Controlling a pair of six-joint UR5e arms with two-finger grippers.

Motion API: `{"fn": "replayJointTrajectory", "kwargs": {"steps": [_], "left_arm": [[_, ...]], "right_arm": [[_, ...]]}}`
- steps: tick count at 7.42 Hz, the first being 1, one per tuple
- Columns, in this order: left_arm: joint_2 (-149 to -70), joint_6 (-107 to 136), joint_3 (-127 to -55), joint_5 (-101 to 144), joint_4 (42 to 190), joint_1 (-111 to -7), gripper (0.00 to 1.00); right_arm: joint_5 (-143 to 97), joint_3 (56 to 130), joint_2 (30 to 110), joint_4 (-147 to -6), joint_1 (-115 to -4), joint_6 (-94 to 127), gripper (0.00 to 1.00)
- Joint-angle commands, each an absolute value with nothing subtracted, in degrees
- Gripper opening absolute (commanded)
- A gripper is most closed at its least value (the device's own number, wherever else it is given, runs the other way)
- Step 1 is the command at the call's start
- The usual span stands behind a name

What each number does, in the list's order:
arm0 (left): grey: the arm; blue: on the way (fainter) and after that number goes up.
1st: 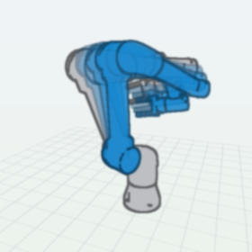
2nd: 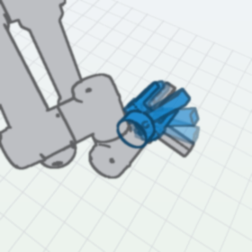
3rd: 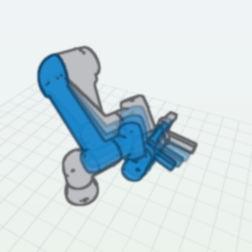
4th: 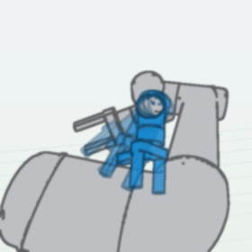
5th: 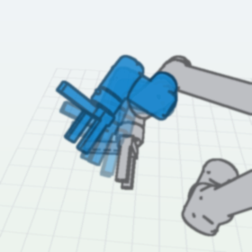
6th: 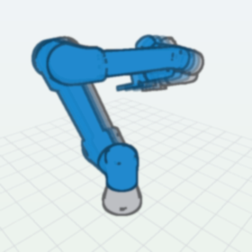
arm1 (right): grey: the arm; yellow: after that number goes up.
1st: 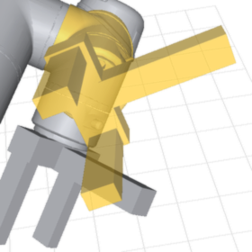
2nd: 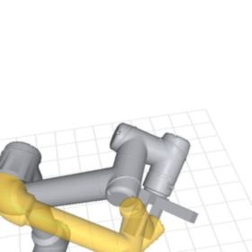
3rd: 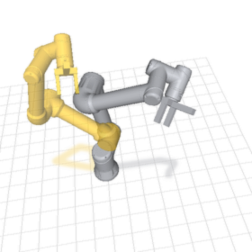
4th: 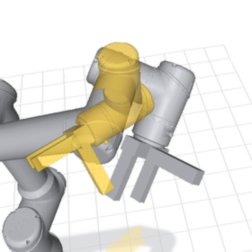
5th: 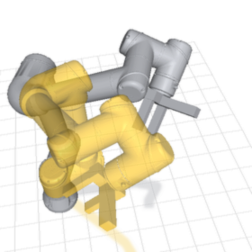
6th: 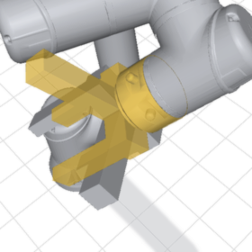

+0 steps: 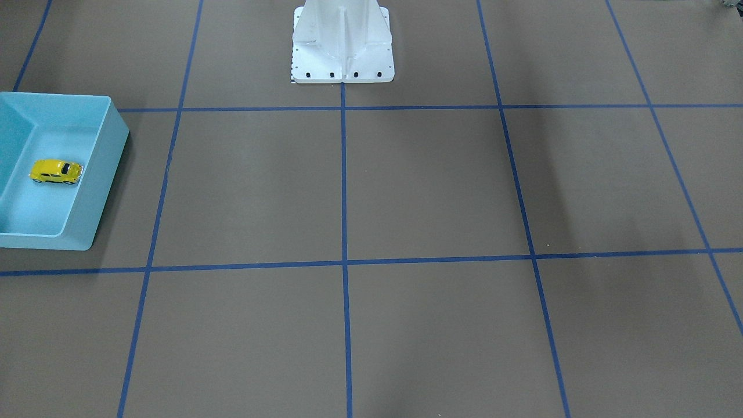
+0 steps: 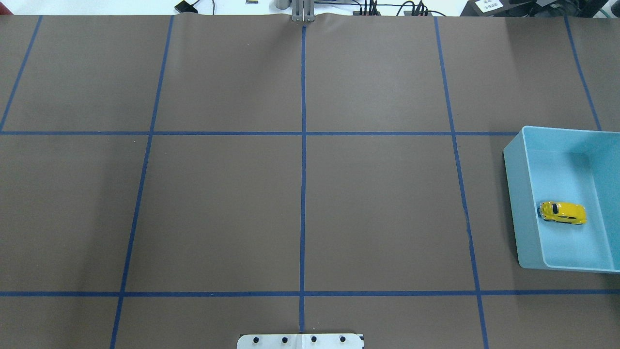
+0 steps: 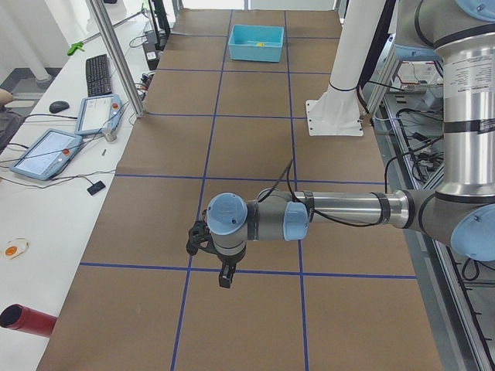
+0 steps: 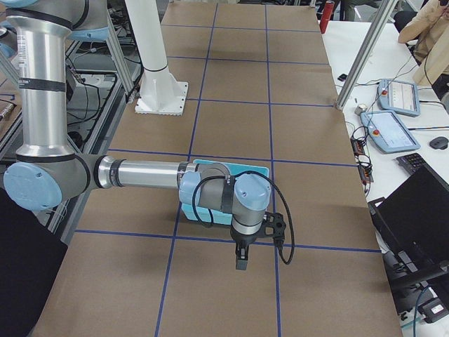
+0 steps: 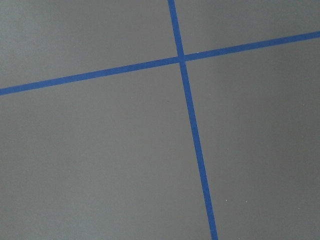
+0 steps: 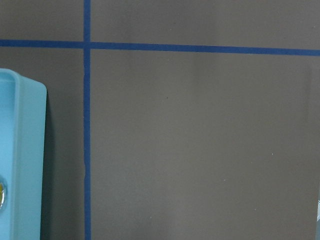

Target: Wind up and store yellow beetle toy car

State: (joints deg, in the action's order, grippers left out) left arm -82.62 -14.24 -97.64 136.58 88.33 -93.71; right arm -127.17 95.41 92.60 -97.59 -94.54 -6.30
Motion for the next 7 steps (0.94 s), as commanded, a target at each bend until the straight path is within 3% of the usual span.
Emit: {"fn": "replayJointTrajectory", "kwargs": {"steps": [1, 7], "left_arm": [[-82.62, -14.24, -97.65, 136.58, 88.33, -93.78, 1.0], [-82.53, -14.24, -97.65, 136.58, 88.33, -93.87, 1.0]], "right_arm": [[-128.14, 96.68, 92.9, -97.65, -94.13, -5.98, 1.0], [-129.81, 96.68, 92.64, -97.65, -94.13, -5.8, 1.0]]}}
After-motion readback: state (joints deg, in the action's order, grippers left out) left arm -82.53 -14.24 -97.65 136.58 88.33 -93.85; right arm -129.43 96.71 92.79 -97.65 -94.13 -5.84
